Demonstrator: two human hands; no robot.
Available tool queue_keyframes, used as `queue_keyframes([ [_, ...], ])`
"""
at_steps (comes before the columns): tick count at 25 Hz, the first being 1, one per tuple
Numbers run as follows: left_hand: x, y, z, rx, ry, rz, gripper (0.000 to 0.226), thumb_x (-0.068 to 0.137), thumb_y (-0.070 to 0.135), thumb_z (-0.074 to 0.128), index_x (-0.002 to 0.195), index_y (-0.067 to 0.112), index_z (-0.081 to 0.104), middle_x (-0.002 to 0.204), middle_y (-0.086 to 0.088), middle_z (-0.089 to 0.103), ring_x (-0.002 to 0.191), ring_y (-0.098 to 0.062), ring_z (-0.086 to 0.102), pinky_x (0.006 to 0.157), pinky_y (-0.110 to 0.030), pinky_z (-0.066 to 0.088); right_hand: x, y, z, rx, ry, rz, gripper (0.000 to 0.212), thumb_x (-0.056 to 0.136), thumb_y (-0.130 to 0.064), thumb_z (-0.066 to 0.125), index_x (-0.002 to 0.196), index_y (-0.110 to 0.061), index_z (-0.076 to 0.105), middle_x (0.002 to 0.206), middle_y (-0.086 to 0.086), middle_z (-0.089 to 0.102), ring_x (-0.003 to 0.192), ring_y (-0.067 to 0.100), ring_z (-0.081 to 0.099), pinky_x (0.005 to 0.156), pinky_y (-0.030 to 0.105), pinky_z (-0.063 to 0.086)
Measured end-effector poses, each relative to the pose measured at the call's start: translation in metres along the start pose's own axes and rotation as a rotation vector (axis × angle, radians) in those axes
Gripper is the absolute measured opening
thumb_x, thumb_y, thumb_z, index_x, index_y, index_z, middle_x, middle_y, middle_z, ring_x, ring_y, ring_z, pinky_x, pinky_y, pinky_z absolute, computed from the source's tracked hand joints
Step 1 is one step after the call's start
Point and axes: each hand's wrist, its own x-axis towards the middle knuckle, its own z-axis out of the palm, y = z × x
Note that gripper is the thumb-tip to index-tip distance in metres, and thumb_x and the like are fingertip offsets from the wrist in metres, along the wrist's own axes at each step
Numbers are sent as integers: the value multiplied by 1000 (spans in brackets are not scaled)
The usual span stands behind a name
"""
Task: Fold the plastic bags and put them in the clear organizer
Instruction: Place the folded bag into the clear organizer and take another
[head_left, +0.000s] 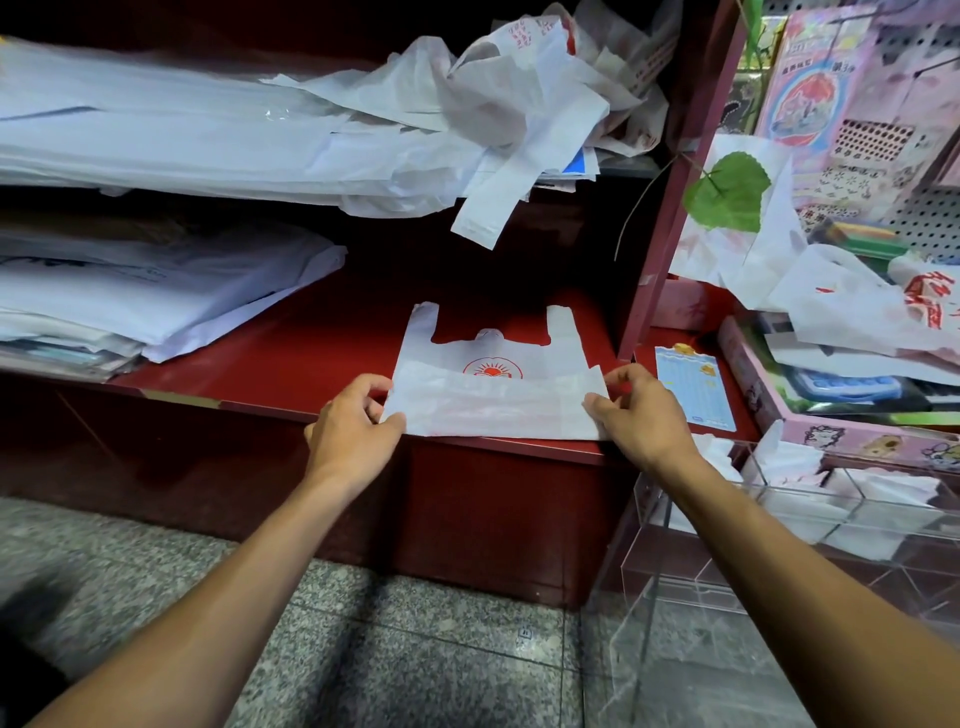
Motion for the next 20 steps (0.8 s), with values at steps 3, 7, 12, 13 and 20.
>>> queue_keyframes([
  [3,5,1,2,-208,42,-109,16,81,13,70,87,27,69,64,8,60,63,-14,56,66,-26,41,-1,-3,-6,108,-38,-5,27,87,-26,69,109,-26,54,75,0,62,67,15,58,62,31,47],
  [7,9,10,5,-426,116,-295,19,80,8,73,92,21,67,73,2,66,62,-21,60,52,-20,41,-4,-3,-11,163,-15,-78,28,89,-15,69,111,-24,53,73,4,63,69,17,61,65,30,48],
  [12,10,22,8,-741,31,-439,31,84,1,73,112,6,59,95,-18,69,72,-23,70,46,-17,50,-1,4,-13,104,-18,-33,25,89,-20,70,106,-25,53,76,8,67,68,21,61,63,33,45],
  [13,12,22,8,-745,47,-433,29,84,-1,73,110,5,62,98,-19,69,77,-23,70,50,-17,53,-1,4,-13,89,-4,-34,25,88,-21,70,106,-25,53,76,7,67,70,22,62,64,34,46],
  [20,28,28,17,-436,-39,-192,50,79,-6,72,122,18,58,87,-1,70,82,-11,66,71,-17,46,-3,1,-8,-76,16,-128,41,91,-22,63,127,-20,46,81,-5,64,76,12,58,71,28,38],
])
